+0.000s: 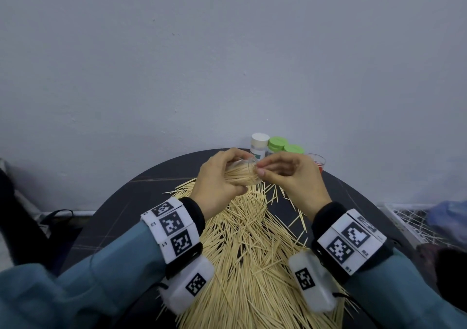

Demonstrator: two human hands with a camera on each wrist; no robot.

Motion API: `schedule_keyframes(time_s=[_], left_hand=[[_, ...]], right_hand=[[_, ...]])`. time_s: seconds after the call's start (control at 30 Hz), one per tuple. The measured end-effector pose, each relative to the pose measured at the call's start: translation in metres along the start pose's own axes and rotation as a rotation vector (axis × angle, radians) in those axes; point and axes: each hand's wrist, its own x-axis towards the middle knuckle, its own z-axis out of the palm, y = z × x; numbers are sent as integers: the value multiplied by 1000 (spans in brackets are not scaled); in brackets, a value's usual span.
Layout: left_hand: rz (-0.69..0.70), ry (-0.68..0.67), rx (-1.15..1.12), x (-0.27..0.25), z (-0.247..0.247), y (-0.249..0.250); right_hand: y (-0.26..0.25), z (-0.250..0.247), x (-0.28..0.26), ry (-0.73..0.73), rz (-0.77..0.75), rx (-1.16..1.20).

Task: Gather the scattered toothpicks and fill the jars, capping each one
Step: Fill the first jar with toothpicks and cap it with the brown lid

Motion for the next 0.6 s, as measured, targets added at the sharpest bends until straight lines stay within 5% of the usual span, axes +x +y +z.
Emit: schedule_keyframes(time_s=[0.2, 0.43, 0.6], left_hand=[[-45, -19, -49, -1, -2, 3], [-68, -48, -72, -2, 1, 5], [-54, -70, -58, -3, 2, 5]], right_hand=[[3, -26, 10, -2, 164, -27], [30, -69, 13, -497, 587, -870], [39, -64, 11, -607, 734, -963]])
